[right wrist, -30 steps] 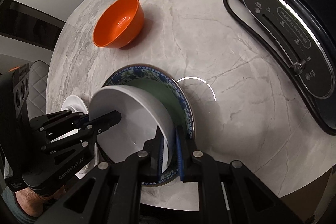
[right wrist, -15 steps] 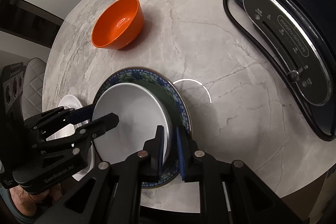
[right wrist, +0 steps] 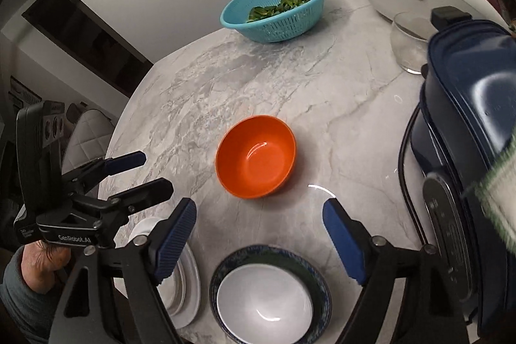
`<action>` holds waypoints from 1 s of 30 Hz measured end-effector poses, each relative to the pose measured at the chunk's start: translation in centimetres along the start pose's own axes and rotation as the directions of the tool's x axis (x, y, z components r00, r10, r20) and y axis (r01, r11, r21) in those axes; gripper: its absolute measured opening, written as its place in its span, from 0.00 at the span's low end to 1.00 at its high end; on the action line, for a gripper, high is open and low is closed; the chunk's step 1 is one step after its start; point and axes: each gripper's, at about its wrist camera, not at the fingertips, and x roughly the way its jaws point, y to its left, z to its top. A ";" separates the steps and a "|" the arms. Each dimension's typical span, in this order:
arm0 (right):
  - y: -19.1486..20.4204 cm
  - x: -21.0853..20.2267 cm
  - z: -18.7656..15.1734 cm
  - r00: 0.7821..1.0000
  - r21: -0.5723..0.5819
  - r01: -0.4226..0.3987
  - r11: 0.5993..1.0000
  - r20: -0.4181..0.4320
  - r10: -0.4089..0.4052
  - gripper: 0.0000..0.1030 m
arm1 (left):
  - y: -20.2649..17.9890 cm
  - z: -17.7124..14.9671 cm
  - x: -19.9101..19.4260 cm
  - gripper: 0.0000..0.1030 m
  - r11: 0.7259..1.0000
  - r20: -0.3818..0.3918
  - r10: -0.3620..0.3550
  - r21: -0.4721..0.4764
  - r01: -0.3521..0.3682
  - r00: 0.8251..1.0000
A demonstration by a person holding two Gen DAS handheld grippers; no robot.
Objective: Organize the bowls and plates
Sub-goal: 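Move both grippers to the orange bowl and close on its rim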
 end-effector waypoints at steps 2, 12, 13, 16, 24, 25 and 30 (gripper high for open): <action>-0.4 1.7 1.4 0.999 0.025 -0.035 0.999 -0.028 0.036 0.80 | 1.5 0.9 2.2 1.00 0.999 -0.063 0.031 -0.030 -0.033 0.998; -4.5 8.9 4.3 0.985 0.163 -0.059 0.985 -0.151 0.084 0.68 | 3.2 1.9 8.8 0.97 0.997 -0.162 -0.010 -0.074 -0.002 0.987; -4.8 9.4 4.4 0.983 0.171 -0.058 0.984 -0.163 0.086 0.67 | 3.1 2.0 9.2 0.96 0.998 -0.170 0.004 -0.065 -0.015 0.985; -5.4 10.5 4.2 0.976 0.203 -0.061 0.977 -0.191 0.100 0.66 | 2.9 2.2 10.1 0.76 0.998 -0.187 0.019 -0.056 -0.030 0.982; -6.3 12.6 3.7 0.965 0.249 -0.066 0.966 -0.230 0.125 0.46 | 2.5 1.8 12.6 0.33 0.999 -0.232 0.013 -0.029 -0.021 0.973; -6.4 12.7 3.6 0.964 0.252 -0.065 0.965 -0.232 0.126 0.36 | 2.5 1.8 12.9 0.29 0.999 -0.233 0.009 -0.033 -0.017 0.972; -6.1 13.1 3.7 0.963 0.235 -0.061 0.970 -0.243 0.119 0.15 | 1.3 2.0 13.4 0.08 1.000 -0.236 -0.003 -0.017 -0.001 0.972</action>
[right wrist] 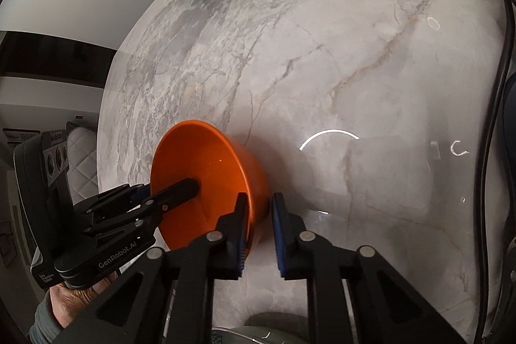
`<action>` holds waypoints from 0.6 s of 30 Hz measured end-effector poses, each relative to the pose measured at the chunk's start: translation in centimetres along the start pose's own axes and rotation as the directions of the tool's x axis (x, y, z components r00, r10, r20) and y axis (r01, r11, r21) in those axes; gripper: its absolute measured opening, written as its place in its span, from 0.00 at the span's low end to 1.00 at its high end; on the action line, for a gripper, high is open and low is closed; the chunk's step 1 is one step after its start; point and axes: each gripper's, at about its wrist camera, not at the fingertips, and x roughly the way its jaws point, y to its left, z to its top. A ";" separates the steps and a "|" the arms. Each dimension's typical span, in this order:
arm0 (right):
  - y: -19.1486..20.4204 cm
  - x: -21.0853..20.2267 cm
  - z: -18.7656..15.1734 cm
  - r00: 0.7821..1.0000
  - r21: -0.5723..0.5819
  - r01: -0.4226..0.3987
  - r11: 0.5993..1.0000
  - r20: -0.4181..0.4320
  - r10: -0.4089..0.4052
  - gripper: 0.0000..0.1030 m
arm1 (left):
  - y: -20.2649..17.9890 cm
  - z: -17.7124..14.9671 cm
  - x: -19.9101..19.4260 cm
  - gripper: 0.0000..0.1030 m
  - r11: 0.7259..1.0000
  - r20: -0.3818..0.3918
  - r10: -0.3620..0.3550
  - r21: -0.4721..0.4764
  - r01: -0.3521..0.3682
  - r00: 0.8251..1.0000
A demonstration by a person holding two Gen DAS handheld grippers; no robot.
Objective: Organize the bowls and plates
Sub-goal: 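Lower the orange bowl into the white bowl and open both grippers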
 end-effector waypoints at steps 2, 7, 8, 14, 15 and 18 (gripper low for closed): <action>0.4 0.0 0.1 1.000 -0.015 0.019 1.000 0.000 -0.019 0.14 | -0.5 0.1 -0.1 0.08 1.000 0.005 0.011 0.002 -0.011 1.000; 0.8 -0.6 0.0 1.000 -0.014 0.016 1.000 0.005 -0.016 0.14 | -1.1 -0.3 -1.8 0.08 1.000 0.019 0.006 0.000 -0.006 1.000; 0.9 -0.9 -0.1 1.000 -0.015 0.012 1.000 0.007 -0.012 0.14 | -1.3 -0.5 -2.4 0.08 1.000 0.024 0.001 -0.003 -0.001 1.000; 2.2 -4.5 -2.4 0.999 -0.039 -0.007 0.999 0.036 0.008 0.14 | -3.1 -2.5 -7.2 0.08 0.999 0.060 -0.044 0.029 0.042 0.997; 2.4 -5.3 -3.0 0.999 -0.048 -0.004 0.999 0.041 0.006 0.14 | -3.6 -3.2 -8.0 0.08 0.998 0.067 -0.049 0.043 0.046 0.997; 3.0 -7.7 -5.3 0.998 -0.070 0.008 0.998 0.062 -0.004 0.14 | -5.5 -5.4 -10.2 0.08 0.995 0.079 -0.070 0.081 0.063 0.994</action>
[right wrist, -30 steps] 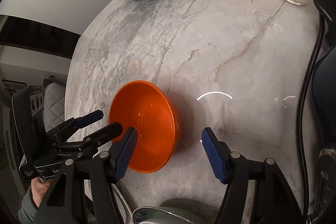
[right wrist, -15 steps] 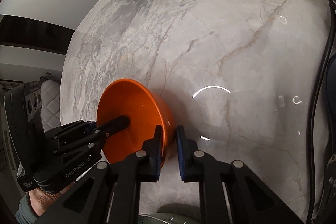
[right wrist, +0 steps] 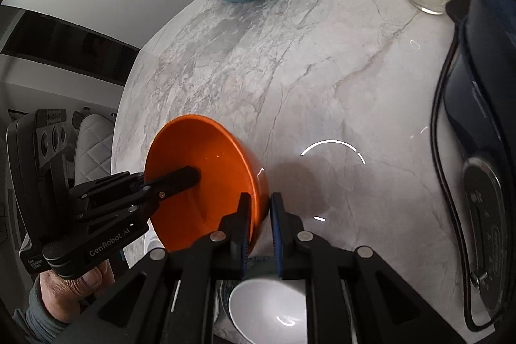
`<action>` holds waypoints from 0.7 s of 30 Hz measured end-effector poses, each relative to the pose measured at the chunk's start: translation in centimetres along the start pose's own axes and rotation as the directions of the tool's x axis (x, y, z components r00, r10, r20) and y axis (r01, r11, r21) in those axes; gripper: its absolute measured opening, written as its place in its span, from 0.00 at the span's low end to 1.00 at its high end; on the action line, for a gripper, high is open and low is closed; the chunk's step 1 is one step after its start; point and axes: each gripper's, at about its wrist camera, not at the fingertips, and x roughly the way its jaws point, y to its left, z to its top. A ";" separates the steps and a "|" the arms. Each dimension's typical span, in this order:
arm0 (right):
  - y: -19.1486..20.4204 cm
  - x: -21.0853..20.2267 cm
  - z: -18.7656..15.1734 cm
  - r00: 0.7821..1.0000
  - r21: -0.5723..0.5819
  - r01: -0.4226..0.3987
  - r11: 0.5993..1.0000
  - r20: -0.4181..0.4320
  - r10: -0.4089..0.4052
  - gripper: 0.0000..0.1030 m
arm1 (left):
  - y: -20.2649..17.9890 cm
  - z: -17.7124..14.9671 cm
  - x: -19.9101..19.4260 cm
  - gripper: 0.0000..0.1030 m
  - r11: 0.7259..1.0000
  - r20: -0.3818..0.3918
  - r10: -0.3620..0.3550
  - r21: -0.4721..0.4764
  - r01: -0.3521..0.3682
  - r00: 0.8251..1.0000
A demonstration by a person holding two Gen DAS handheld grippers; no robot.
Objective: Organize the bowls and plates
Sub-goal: 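Lower the orange bowl into the white bowl and open both grippers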
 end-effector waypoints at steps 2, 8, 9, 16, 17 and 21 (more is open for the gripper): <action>0.2 -1.7 -1.6 1.000 -0.012 0.011 1.000 0.016 -0.011 0.14 | -1.7 -1.7 -0.8 0.08 1.000 -0.003 -0.014 0.019 0.014 1.000; -0.6 -4.4 -7.0 0.999 0.010 0.045 0.999 0.022 -0.045 0.14 | -6.2 -6.4 -0.3 0.08 0.998 -0.035 -0.037 0.056 0.039 0.999; -0.9 -4.4 -7.9 0.999 0.018 0.051 0.999 0.017 -0.051 0.14 | -6.7 -7.2 0.1 0.08 0.998 -0.048 -0.040 0.055 0.043 0.998; -2.7 -3.3 -12.0 0.998 0.067 0.057 0.996 -0.021 -0.056 0.13 | -8.1 -11.1 2.0 0.08 0.998 -0.089 -0.020 0.061 0.026 0.996; -2.8 -3.2 -12.2 0.998 0.063 0.061 0.996 -0.023 -0.060 0.12 | -8.2 -11.4 2.1 0.08 0.998 -0.090 -0.018 0.058 0.023 0.996; -2.8 -2.4 -12.8 0.997 0.053 0.068 0.996 -0.025 -0.066 0.12 | -8.2 -12.1 2.5 0.08 0.998 -0.085 0.010 0.067 -0.004 0.996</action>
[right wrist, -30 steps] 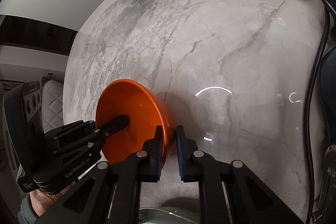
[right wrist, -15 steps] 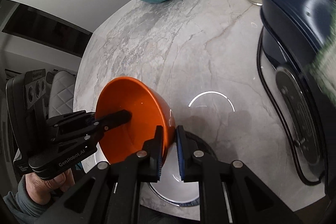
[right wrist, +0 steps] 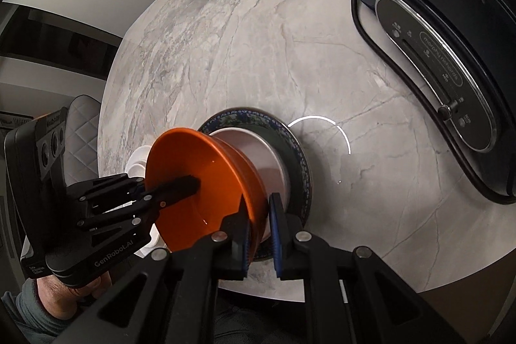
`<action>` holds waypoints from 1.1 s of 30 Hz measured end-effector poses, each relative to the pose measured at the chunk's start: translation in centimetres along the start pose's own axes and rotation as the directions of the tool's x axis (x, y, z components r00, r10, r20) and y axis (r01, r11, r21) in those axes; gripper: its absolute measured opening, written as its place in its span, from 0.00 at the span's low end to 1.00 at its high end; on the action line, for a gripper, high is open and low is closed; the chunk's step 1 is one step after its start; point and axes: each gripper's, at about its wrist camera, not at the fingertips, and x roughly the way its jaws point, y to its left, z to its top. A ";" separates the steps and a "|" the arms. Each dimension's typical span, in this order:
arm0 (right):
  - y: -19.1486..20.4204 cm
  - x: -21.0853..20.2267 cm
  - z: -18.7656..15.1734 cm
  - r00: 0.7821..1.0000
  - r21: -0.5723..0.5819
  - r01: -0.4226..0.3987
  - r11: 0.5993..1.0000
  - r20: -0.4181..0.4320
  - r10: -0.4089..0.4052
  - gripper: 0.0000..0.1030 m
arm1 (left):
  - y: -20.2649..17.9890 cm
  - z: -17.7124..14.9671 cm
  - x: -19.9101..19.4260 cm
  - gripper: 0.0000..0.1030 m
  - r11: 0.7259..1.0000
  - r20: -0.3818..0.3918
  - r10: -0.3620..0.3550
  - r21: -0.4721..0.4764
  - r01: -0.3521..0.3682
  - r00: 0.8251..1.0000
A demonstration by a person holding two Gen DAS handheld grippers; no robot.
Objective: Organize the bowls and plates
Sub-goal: 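Lower the orange bowl into the white bowl and open both grippers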
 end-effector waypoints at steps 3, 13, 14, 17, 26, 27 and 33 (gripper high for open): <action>-0.1 0.4 -0.3 1.000 -0.008 0.006 1.000 -0.001 -0.006 0.12 | 0.5 0.2 0.5 0.08 1.000 -0.005 0.008 -0.003 -0.009 1.000; -0.2 1.2 -0.4 0.999 -0.027 0.047 0.999 -0.004 -0.047 0.10 | 1.1 0.4 1.8 0.08 0.999 -0.007 0.043 -0.003 -0.043 0.999; -0.3 1.2 -0.3 0.999 -0.028 0.049 0.998 -0.004 -0.049 0.10 | 1.1 0.5 1.8 0.08 0.999 -0.007 0.045 -0.002 -0.045 0.999; -0.2 1.2 -0.3 0.998 -0.041 0.069 0.997 0.000 -0.069 0.10 | 1.0 0.5 1.8 0.09 0.999 -0.005 0.046 -0.009 -0.046 0.999; 0.4 1.6 -0.5 0.992 -0.078 0.122 0.989 0.005 -0.122 0.10 | 1.2 0.7 1.6 0.16 0.999 0.007 0.018 -0.029 -0.018 1.000; 0.5 1.6 -0.5 0.991 -0.083 0.130 0.988 0.006 -0.130 0.10 | 1.1 0.7 1.4 0.22 1.000 0.015 0.008 -0.027 -0.008 1.000; 0.9 1.7 -0.7 0.989 -0.096 0.146 0.985 0.013 -0.145 0.11 | -0.4 0.9 -0.4 0.71 1.000 0.083 -0.007 0.019 0.005 0.997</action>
